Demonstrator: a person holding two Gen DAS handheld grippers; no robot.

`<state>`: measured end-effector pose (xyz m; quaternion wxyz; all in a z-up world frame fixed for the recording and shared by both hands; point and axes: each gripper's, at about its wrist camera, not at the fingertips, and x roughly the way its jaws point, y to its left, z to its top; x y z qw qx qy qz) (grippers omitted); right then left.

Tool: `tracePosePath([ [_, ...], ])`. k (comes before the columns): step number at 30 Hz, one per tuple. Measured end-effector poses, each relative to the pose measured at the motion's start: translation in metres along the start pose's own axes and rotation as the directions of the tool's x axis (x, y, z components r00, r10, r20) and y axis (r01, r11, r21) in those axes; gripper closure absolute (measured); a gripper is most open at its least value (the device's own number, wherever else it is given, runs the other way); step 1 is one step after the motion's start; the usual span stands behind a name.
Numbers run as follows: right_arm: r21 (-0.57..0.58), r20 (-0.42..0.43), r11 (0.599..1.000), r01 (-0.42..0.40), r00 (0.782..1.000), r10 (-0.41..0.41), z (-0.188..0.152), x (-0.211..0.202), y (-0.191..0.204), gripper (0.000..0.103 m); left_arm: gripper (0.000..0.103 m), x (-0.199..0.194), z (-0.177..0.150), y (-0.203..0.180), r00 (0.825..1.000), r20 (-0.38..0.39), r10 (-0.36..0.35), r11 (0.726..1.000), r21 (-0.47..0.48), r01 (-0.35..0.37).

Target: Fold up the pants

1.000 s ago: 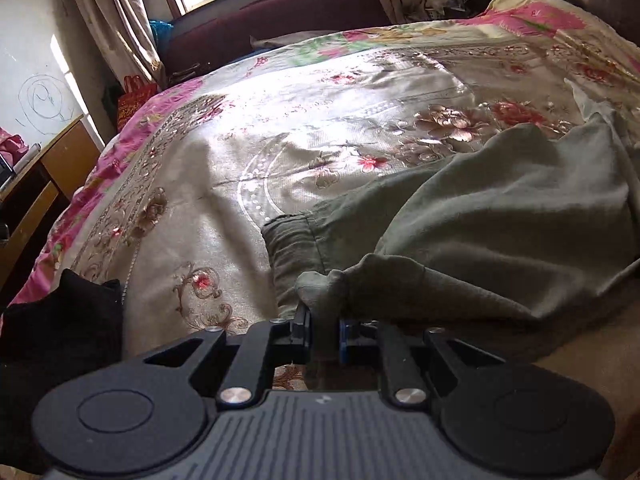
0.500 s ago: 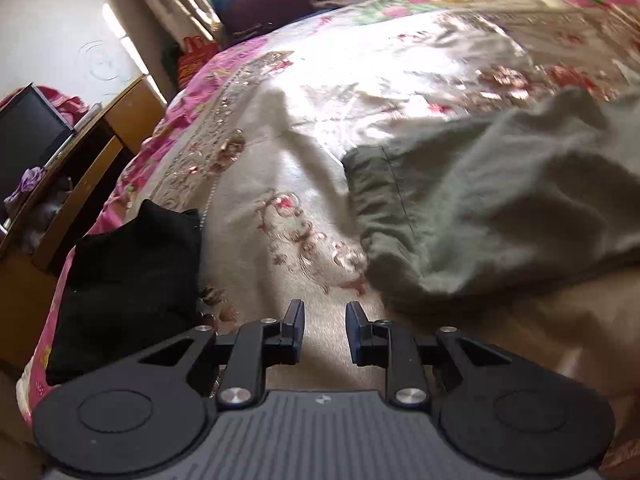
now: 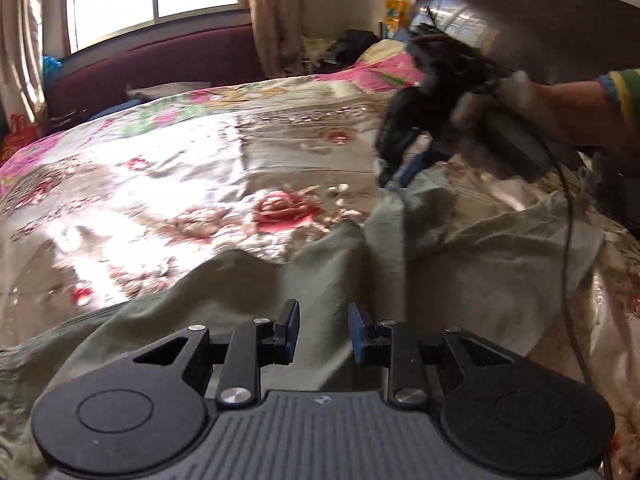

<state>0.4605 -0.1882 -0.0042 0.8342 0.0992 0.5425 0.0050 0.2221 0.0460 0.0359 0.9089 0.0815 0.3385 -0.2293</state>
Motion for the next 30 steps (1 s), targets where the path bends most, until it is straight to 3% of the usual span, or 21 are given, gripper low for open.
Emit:
tracePosePath([
  [1, 0.012, -0.005, 1.0, 0.023, 1.0, -0.023, 0.004, 0.011, -0.002, 0.075, 0.058, 0.006, 0.002, -0.007, 1.0, -0.003, -0.011, 1.0, 0.006, 0.011],
  [3, 0.042, -0.025, 0.998, 0.046, 0.999, -0.045, 0.005, 0.028, -0.009, 0.097, 0.055, 0.027, 0.004, -0.024, 0.999, -0.041, -0.026, 0.999, 0.017, 0.027],
  [4, 0.048, -0.021, 0.998, 0.035, 0.999, -0.034, 0.005, 0.028, -0.013, 0.101, 0.055, 0.037, 0.004, -0.032, 0.997, -0.071, -0.023, 0.999, 0.033, 0.025],
  [7, 0.107, 0.031, 0.989, -0.107, 0.994, 0.104, 0.007, -0.005, -0.034, 0.101, 0.06, 0.06, 0.006, -0.049, 0.992, -0.127, 0.019, 0.994, 0.105, -0.006],
  [9, 0.148, 0.109, 0.959, -0.242, 0.968, 0.228, 0.006, -0.055, -0.049, 0.101, 0.073, 0.063, 0.015, -0.055, 0.989, -0.146, 0.03, 0.991, 0.135, -0.01],
  [11, 0.147, 0.224, 0.932, -0.332, 0.929, 0.296, -0.008, -0.118, -0.071, 0.101, 0.073, 0.056, 0.028, -0.061, 0.992, -0.127, 0.028, 0.988, 0.154, -0.008],
  [13, 0.145, 0.309, 0.918, -0.368, 0.899, 0.311, -0.035, -0.172, -0.097, 0.101, 0.073, 0.045, 0.041, -0.069, 0.994, -0.109, 0.002, 0.984, 0.176, 0.018],
  [15, 0.193, 0.363, 0.913, -0.359, 0.891, 0.273, -0.073, -0.207, -0.13, 0.101, 0.073, 0.038, 0.049, -0.08, 0.994, -0.104, -0.029, 0.979, 0.196, 0.049],
  [17, 0.298, 0.349, 0.9, -0.32, 0.913, 0.209, -0.115, -0.211, -0.161, 0.101, 0.073, 0.045, 0.051, -0.097, 0.989, -0.127, -0.071, 0.967, 0.233, 0.099],
  [22, 0.584, 0.181, 0.798, -0.146, 0.982, 0.048, -0.21, -0.135, -0.244, 0.1, 0.073, 0.081, 0.02, -0.141, 0.965, -0.242, -0.1, 0.931, 0.319, 0.177],
  [25, 0.627, 0.184, 0.764, -0.151, 0.982, 0.043, -0.224, -0.117, -0.264, 0.097, 0.073, 0.09, 0.007, -0.162, 0.962, -0.265, -0.07, 0.898, 0.404, 0.176],
  [27, 0.571, 0.233, 0.81, -0.135, 0.973, -0.002, -0.219, -0.128, -0.259, 0.094, 0.073, 0.086, 0.005, -0.169, 0.964, -0.255, -0.069, 0.875, 0.45, 0.181],
  [30, 0.427, 0.271, 0.904, -0.008, 0.955, -0.12, -0.206, -0.139, -0.245, 0.084, 0.072, 0.087, 0.004, -0.171, 0.963, -0.261, -0.061, 0.858, 0.48, 0.185],
])
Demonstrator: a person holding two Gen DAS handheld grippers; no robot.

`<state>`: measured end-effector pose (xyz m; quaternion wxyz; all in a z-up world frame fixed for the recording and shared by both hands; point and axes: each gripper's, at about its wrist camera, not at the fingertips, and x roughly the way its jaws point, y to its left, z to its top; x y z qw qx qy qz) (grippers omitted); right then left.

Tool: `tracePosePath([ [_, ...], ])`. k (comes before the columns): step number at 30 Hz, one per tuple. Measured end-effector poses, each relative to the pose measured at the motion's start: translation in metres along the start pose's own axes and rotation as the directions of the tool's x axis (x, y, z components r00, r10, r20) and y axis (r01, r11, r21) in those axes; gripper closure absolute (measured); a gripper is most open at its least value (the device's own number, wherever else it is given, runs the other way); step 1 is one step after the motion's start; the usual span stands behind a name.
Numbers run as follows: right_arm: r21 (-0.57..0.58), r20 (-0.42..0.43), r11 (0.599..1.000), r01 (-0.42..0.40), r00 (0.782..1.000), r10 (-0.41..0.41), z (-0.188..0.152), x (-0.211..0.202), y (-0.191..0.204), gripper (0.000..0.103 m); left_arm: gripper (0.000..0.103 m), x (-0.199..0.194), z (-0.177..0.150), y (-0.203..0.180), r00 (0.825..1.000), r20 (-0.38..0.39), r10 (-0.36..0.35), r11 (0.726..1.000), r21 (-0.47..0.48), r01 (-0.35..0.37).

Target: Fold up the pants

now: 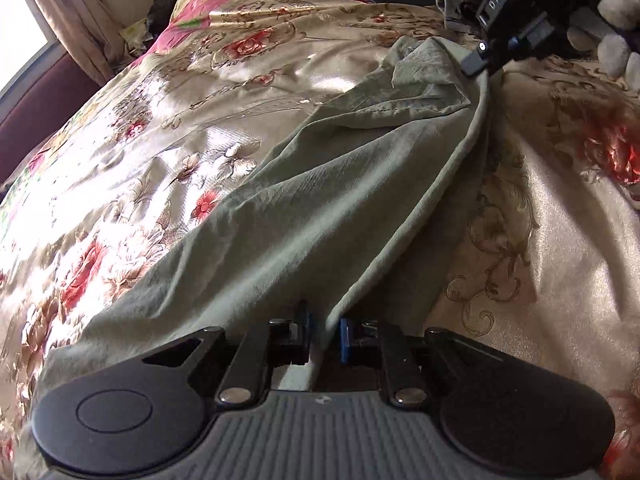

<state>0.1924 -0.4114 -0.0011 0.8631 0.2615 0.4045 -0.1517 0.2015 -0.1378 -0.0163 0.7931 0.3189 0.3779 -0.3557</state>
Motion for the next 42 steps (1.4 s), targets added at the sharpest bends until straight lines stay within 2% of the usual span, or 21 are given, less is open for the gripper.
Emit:
tracePosePath([
  [2, -0.091, 0.027, 0.995, 0.05, 0.999, -0.047, 0.006, 0.003, 0.008, 0.083, 0.072, 0.001, 0.005, 0.0, 1.0, -0.001, 0.014, 1.0, 0.012, -0.014],
  [7, -0.176, 0.009, 0.984, 0.036, 0.999, -0.035, 0.017, 0.007, 0.003, 0.083, 0.072, 0.004, 0.017, 0.002, 1.0, 0.012, 0.02, 1.0, 0.0, -0.02],
  [10, -0.376, 0.014, 0.925, 0.054, 0.998, -0.053, 0.021, 0.006, 0.014, 0.077, 0.071, 0.0, 0.019, -0.003, 0.999, 0.028, 0.017, 0.999, 0.029, -0.018],
  [12, -0.55, 0.009, 0.835, 0.015, 1.0, -0.012, 0.024, 0.003, 0.026, 0.077, 0.07, -0.003, 0.019, -0.006, 0.999, 0.037, 0.015, 0.999, 0.043, -0.017],
  [14, -0.746, -0.072, 0.665, -0.047, 0.997, -0.011, 0.025, 0.009, 0.043, 0.055, 0.07, -0.005, 0.02, -0.008, 0.999, 0.044, 0.006, 0.999, 0.039, -0.008],
  [16, -0.846, -0.101, 0.528, -0.071, 0.995, -0.028, 0.024, 0.019, 0.051, 0.051, 0.069, -0.007, 0.02, -0.009, 0.998, 0.058, -0.004, 1.0, 0.025, 0.002],
  [18, -0.89, -0.167, 0.436, -0.135, 0.985, -0.037, 0.027, 0.033, 0.054, 0.051, 0.068, -0.006, 0.02, -0.011, 0.997, 0.072, -0.007, 1.0, 0.013, 0.006],
  [20, -0.915, -0.239, 0.34, -0.218, 0.971, -0.018, 0.027, 0.04, 0.061, 0.053, 0.067, -0.004, 0.02, -0.014, 0.997, 0.081, 0.004, 1.0, 0.013, -0.005],
  [21, -0.917, -0.267, 0.312, -0.25, 0.964, -0.011, 0.026, 0.041, 0.064, 0.053, 0.066, -0.002, 0.02, -0.015, 0.996, 0.085, 0.006, 1.0, 0.011, -0.007],
  [22, -0.913, -0.307, 0.287, -0.291, 0.952, -0.011, 0.025, 0.045, 0.066, 0.06, 0.066, 0.0, 0.021, -0.016, 0.996, 0.086, 0.006, 1.0, 0.007, -0.007],
  [23, -0.911, -0.329, 0.274, -0.306, 0.944, -0.038, 0.023, 0.051, 0.068, 0.084, 0.066, 0.002, 0.021, -0.016, 0.996, 0.086, 0.004, 1.0, 0.003, -0.005],
  [24, -0.914, -0.328, 0.278, -0.296, 0.942, -0.075, 0.022, 0.056, 0.069, 0.098, 0.066, 0.004, 0.022, -0.016, 0.996, 0.086, 0.002, 1.0, 0.002, -0.003],
  [25, -0.907, -0.334, 0.302, -0.293, 0.938, -0.093, 0.024, 0.059, 0.068, 0.1, 0.066, 0.007, 0.024, -0.017, 0.996, 0.085, 0.004, 1.0, 0.003, -0.004],
  [27, -0.866, -0.345, 0.407, -0.291, 0.936, -0.064, 0.037, 0.053, 0.058, 0.1, 0.066, 0.011, 0.029, -0.017, 0.996, 0.087, 0.001, 1.0, 0.006, -0.001],
  [31, -0.73, -0.281, 0.656, -0.19, 0.959, -0.036, 0.066, 0.033, 0.026, 0.1, 0.066, 0.015, 0.037, -0.016, 0.994, 0.112, -0.008, 1.0, 0.018, 0.006],
  [32, -0.627, -0.257, 0.764, -0.149, 0.966, -0.023, 0.079, 0.028, 0.01, 0.099, 0.066, 0.017, 0.038, -0.015, 0.994, 0.112, -0.011, 1.0, 0.014, 0.01],
  [33, -0.534, -0.245, 0.836, -0.127, 0.97, -0.009, 0.085, 0.026, -0.002, 0.098, 0.066, 0.018, 0.039, -0.014, 0.994, 0.11, -0.021, 1.0, 0.005, 0.021],
  [34, -0.438, -0.233, 0.892, -0.111, 0.972, 0.006, 0.089, 0.024, -0.014, 0.091, 0.066, 0.019, 0.04, -0.014, 0.994, 0.107, -0.029, 1.0, 0.003, 0.029],
  [36, -0.413, -0.195, 0.909, -0.057, 0.98, -0.027, 0.084, 0.022, -0.023, 0.089, 0.066, 0.018, 0.039, -0.015, 0.994, 0.105, -0.034, 0.999, 0.019, 0.032],
  [38, -0.431, -0.164, 0.902, -0.029, 0.985, -0.047, 0.073, 0.019, -0.026, 0.078, 0.065, 0.016, 0.036, -0.018, 0.994, 0.098, -0.039, 0.999, 0.038, 0.036],
  [42, -0.354, -0.198, 0.933, -0.067, 0.98, -0.004, 0.064, 0.016, -0.034, 0.073, 0.065, 0.013, 0.03, -0.023, 0.995, 0.087, -0.049, 0.997, 0.069, 0.043],
])
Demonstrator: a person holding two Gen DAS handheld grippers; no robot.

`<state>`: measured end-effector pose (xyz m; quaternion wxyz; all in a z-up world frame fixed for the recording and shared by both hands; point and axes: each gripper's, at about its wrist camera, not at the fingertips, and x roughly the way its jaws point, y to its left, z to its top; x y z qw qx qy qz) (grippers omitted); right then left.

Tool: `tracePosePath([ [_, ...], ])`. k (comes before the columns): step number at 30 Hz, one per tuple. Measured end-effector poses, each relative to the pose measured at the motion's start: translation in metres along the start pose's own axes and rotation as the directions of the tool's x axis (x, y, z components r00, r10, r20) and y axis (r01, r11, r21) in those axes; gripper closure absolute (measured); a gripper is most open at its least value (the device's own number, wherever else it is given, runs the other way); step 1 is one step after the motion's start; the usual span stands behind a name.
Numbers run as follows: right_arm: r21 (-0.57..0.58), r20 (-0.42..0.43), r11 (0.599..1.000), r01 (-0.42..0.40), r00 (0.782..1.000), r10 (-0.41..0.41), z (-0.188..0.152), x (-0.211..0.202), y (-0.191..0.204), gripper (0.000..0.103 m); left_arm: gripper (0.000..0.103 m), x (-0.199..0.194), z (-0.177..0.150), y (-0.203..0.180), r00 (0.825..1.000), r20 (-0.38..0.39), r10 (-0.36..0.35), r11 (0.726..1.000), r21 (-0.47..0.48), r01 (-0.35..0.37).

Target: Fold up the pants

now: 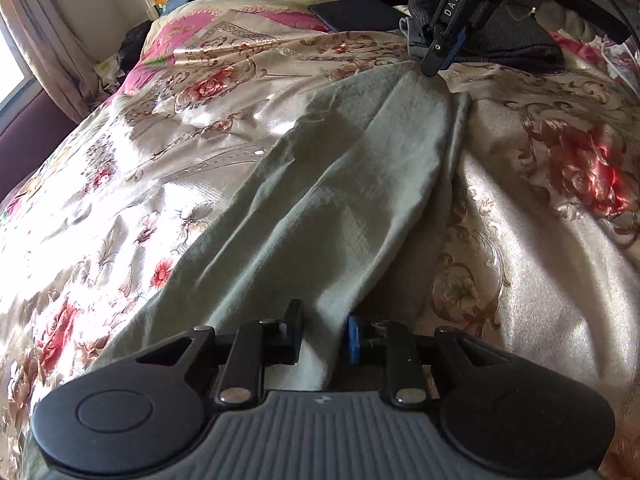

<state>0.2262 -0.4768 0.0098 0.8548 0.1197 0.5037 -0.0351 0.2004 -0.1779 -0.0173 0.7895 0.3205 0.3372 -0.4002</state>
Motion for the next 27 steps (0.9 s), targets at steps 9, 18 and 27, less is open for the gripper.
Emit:
tracePosePath([
  [9, 0.236, 0.035, 0.97, -0.067, 0.998, 0.061, -0.025, 0.01, -0.012, 0.066, 0.065, -0.002, 0.0, -0.005, 0.999, 0.038, -0.001, 1.0, 0.017, 0.0],
  [18, 0.339, 0.12, 0.933, -0.117, 0.989, 0.081, -0.026, 0.007, -0.021, 0.1, 0.065, 0.007, 0.016, -0.019, 0.997, 0.08, -0.001, 0.999, 0.035, -0.002],
  [27, 0.421, 0.242, 0.88, -0.218, 0.963, 0.123, -0.036, -0.051, -0.029, 0.101, 0.065, -0.003, 0.023, -0.014, 0.993, 0.114, 0.017, 0.999, 0.037, -0.022],
])
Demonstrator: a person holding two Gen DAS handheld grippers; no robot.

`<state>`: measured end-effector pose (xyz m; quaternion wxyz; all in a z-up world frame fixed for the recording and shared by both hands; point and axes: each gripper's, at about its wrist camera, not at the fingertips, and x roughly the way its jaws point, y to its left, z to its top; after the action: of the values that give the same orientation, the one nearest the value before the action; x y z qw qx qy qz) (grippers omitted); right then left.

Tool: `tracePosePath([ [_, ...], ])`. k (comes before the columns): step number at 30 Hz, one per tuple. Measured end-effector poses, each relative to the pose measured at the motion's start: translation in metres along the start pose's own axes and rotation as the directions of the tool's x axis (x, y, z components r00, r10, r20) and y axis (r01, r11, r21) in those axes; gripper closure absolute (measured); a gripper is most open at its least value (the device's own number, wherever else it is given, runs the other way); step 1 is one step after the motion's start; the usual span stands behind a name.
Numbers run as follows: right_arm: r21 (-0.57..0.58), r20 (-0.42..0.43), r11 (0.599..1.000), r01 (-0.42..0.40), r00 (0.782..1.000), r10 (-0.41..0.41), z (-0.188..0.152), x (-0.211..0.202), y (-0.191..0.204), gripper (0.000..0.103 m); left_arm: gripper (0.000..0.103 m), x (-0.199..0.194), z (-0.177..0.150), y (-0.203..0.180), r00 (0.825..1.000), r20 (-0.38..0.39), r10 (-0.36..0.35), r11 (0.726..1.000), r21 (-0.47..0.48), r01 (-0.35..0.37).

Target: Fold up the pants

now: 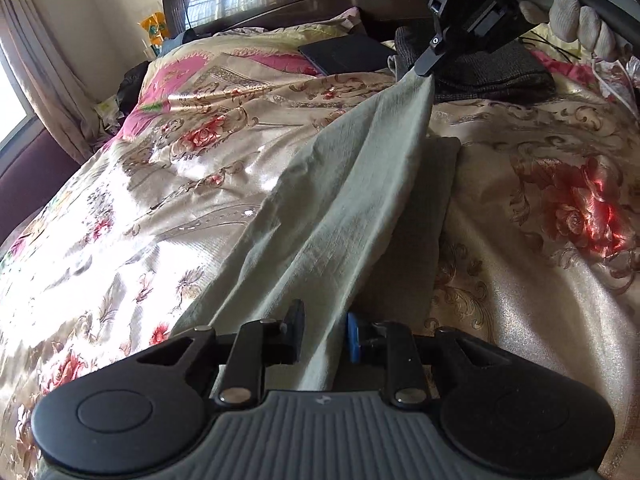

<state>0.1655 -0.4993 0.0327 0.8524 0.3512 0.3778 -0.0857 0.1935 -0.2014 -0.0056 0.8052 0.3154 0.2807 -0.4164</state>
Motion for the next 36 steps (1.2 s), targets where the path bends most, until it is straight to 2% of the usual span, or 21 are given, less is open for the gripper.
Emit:
tracePosePath([
  [2, -0.033, -0.054, 0.999, 0.042, 0.998, -0.044, -0.008, 0.011, -0.004, 0.099, 0.065, 0.003, -0.004, -0.004, 1.0, -0.017, -0.001, 1.0, 0.025, 0.001],
  [5, -0.102, -0.159, 0.984, 0.148, 0.974, -0.163, -0.026, 0.034, -0.01, 0.094, 0.065, 0.009, -0.013, -0.013, 0.998, -0.058, -0.009, 0.996, 0.085, 0.014],
  [7, -0.151, -0.138, 0.972, 0.179, 0.97, -0.2, -0.029, 0.032, -0.007, 0.093, 0.065, 0.006, -0.017, -0.015, 0.999, -0.052, -0.005, 0.993, 0.114, 0.011],
  [9, -0.174, -0.1, 0.972, 0.156, 0.98, -0.175, -0.023, 0.026, 0.001, 0.091, 0.065, 0.004, -0.018, -0.013, 0.999, -0.052, -0.014, 0.995, 0.098, 0.019],
  [11, -0.207, -0.072, 0.971, 0.124, 0.987, -0.141, -0.013, 0.026, 0.011, 0.077, 0.065, 0.005, -0.018, -0.01, 0.998, -0.057, -0.017, 0.997, 0.075, 0.021],
  [12, -0.226, -0.062, 0.968, 0.109, 0.99, -0.126, -0.007, 0.028, 0.016, 0.076, 0.065, 0.005, -0.017, -0.009, 0.998, -0.056, -0.015, 0.997, 0.072, 0.019],
  [18, -0.293, -0.055, 0.953, 0.075, 0.994, -0.095, 0.011, 0.041, 0.025, 0.075, 0.065, 0.005, -0.008, -0.005, 0.999, -0.033, 0.002, 0.998, 0.056, -0.001],
  [22, -0.305, -0.088, 0.949, 0.078, 0.99, -0.109, 0.009, 0.06, 0.016, 0.073, 0.065, 0.005, 0.014, 0.0, 1.0, 0.024, -0.005, 1.0, 0.008, 0.005],
  [26, -0.212, -0.16, 0.977, 0.015, 0.986, -0.05, 0.01, 0.068, -0.005, 0.071, 0.065, 0.002, 0.034, 0.0, 0.998, 0.058, -0.036, 0.999, 0.012, 0.036],
  [28, -0.222, -0.197, 0.974, -0.036, 0.98, -0.009, 0.009, 0.064, -0.008, 0.071, 0.064, -0.007, 0.04, 0.002, 0.994, 0.065, -0.086, 0.996, 0.019, 0.085],
  [31, -0.196, -0.238, 0.973, -0.124, 0.968, 0.075, 0.011, 0.054, -0.011, 0.071, 0.059, -0.011, 0.043, -0.001, 0.988, 0.059, -0.144, 0.989, 0.051, 0.141],
  [36, -0.166, -0.271, 0.942, -0.292, 0.932, 0.241, 0.016, 0.048, -0.005, 0.071, 0.058, 0.018, 0.056, -0.012, 0.986, 0.088, -0.141, 0.988, 0.08, 0.134],
])
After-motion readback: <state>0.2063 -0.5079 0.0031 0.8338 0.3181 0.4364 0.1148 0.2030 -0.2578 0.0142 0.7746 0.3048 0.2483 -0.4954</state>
